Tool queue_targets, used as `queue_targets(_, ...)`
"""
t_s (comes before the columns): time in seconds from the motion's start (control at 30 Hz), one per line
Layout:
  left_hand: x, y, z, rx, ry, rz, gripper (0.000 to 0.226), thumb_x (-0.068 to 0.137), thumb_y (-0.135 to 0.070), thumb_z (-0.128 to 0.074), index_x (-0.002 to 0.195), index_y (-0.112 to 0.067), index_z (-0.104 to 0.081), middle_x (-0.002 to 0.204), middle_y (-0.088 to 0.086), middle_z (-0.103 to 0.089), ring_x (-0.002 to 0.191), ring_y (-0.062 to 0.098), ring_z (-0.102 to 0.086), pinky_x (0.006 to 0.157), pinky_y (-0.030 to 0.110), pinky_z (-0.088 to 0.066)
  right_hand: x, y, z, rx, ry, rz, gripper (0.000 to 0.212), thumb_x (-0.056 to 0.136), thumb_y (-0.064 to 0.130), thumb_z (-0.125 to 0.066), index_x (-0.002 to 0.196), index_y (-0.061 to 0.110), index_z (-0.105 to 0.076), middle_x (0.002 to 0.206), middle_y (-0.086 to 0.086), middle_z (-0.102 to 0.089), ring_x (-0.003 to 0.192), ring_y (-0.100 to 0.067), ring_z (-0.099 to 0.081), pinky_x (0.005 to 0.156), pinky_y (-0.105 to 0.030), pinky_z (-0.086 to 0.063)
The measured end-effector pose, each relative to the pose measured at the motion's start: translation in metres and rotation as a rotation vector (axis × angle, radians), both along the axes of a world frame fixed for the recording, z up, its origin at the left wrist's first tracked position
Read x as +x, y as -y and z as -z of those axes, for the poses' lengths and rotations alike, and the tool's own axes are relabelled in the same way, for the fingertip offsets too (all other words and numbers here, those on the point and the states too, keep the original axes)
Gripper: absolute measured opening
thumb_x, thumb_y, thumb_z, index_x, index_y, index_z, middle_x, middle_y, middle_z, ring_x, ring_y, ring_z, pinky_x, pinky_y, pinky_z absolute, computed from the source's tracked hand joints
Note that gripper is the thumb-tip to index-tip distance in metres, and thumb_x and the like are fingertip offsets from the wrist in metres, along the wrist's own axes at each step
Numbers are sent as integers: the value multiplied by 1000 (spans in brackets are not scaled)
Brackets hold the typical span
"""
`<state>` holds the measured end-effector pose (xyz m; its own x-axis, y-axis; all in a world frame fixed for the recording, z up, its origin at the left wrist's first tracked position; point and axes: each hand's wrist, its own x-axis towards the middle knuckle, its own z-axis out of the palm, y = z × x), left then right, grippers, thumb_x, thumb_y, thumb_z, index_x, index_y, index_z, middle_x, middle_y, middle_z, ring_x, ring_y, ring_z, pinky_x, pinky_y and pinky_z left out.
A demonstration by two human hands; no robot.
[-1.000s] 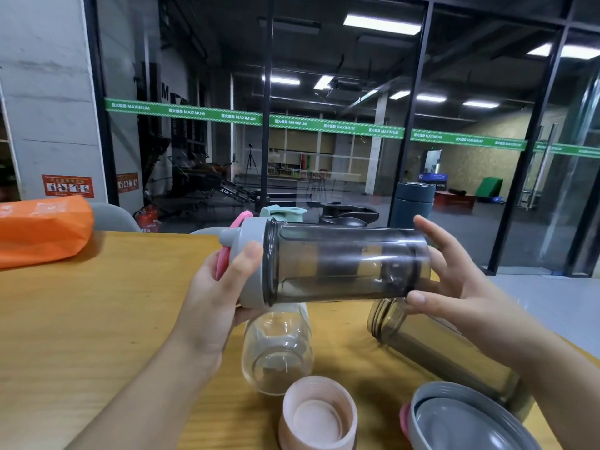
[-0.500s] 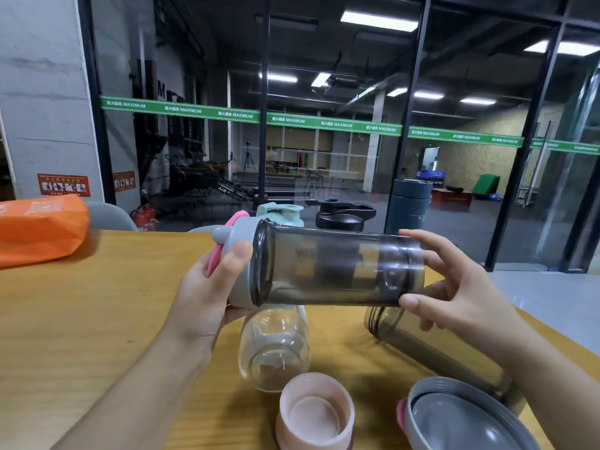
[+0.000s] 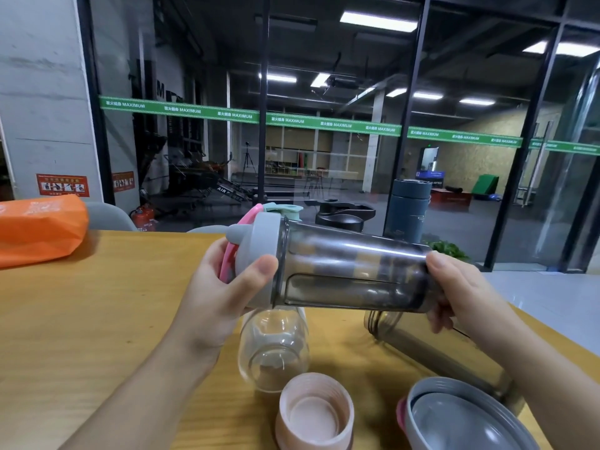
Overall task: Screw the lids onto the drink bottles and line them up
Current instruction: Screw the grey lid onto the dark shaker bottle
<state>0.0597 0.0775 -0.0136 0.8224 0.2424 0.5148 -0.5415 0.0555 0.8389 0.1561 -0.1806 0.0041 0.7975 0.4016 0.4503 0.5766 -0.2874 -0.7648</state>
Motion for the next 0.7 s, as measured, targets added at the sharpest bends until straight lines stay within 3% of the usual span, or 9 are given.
queue_targets(0.13, 1, 0, 1, -53, -10, -30, 63, 51, -47, -76, 113, -42, -62, 102, 3, -69, 82, 14, -67, 66, 34, -58, 3, 2, 9, -68, -111, -138, 92, 49, 95, -43, 99, 20, -64, 69, -18, -68, 46, -18, -60, 46, -27, -47)
queue_targets(0.2, 1, 0, 1, -62, -23, -60, 63, 54, -49, -70, 115, -41, -61, 102, 3, -70, 82, 13, -67, 67, 36, -58, 6, 3, 10, -48, -143, -158, 104, 39, 93, -56, 117, 24, -57, 83, -7, -73, 56, -24, -67, 56, -33, -56)
queue_targets(0.3, 0, -2, 1, -74, -37, -87, 47, 53, -53, -67, 99, -44, -68, 94, -2, -71, 81, 13, -67, 72, 40, -57, -3, -5, 2, -25, -13, -187, 85, 62, 56, -74, 135, 46, -33, 111, 11, -66, 84, -23, -70, 66, -28, -54)
queue_targets(0.37, 0, -3, 0, -73, -49, -96, 38, 53, -55, -66, 90, -46, -70, 91, -4, -71, 81, 13, -66, 74, 43, -57, -8, -2, 2, -28, 53, -211, 90, 70, 31, -81, 132, 62, -25, 123, 14, -58, 99, -19, -67, 79, -34, -56)
queue_targets(0.43, 0, -3, 0, -75, -57, -102, 38, 54, -57, -66, 90, -45, -70, 92, -2, -71, 83, 15, -66, 77, 46, -57, -6, -3, 2, -21, 88, -238, 93, 72, 12, -78, 127, 67, -27, 121, 17, -58, 98, -20, -67, 83, -36, -56)
queue_targets(0.6, 0, -5, 1, -68, -81, -96, 54, 53, -59, -66, 103, -37, -68, 96, 0, -72, 88, 18, -67, 76, 45, -58, -8, -2, -2, -41, 122, -221, 84, 55, 32, -83, 119, 64, -37, 114, 18, -61, 90, -23, -69, 82, -38, -56)
queue_targets(0.7, 0, -6, 2, -70, -102, -84, 50, 52, -59, -67, 97, -37, -69, 98, 2, -72, 88, 20, -67, 81, 50, -56, -5, 1, -2, -65, 129, -179, 86, 49, 49, -86, 122, 57, -40, 116, 14, -63, 88, -26, -69, 80, -43, -57)
